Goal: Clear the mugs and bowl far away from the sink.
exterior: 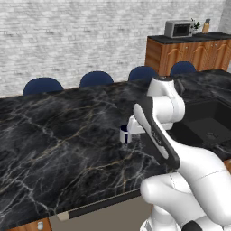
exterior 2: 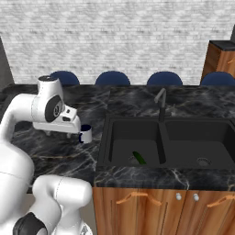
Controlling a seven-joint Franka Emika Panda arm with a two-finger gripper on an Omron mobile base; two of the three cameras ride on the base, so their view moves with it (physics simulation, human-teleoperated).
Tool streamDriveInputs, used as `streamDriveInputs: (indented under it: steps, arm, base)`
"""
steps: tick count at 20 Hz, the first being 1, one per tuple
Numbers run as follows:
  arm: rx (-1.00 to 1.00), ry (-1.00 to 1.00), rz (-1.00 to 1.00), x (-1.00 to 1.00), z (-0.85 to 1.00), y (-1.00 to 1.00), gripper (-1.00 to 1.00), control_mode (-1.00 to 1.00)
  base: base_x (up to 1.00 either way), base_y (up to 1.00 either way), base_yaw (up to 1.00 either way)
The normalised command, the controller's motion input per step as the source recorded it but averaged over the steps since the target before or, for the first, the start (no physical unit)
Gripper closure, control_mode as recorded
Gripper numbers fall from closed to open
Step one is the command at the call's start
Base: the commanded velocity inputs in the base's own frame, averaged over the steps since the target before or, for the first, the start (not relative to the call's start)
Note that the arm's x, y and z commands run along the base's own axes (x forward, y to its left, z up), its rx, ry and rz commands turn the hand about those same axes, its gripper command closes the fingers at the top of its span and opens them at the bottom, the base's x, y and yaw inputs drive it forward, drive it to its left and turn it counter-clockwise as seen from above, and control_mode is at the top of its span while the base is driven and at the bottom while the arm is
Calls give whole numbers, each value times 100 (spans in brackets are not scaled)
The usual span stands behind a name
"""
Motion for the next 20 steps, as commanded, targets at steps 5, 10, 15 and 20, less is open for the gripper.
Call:
streamDriveInputs:
  steps: [5,10,15,20]
  arm:
    - [1,-4,2,19,-38,0,-100,-100]
    - [-2,-1,0,20,-23,0,-100,-100]
    - [-1,0,-1,48,-17,0,-100,-100]
    - [0,0,-1,37,-7,0,-100,-100]
  base:
    - [0,0,0]
    - [0,0,0]
    - [0,0,0]
    - [0,0,0]
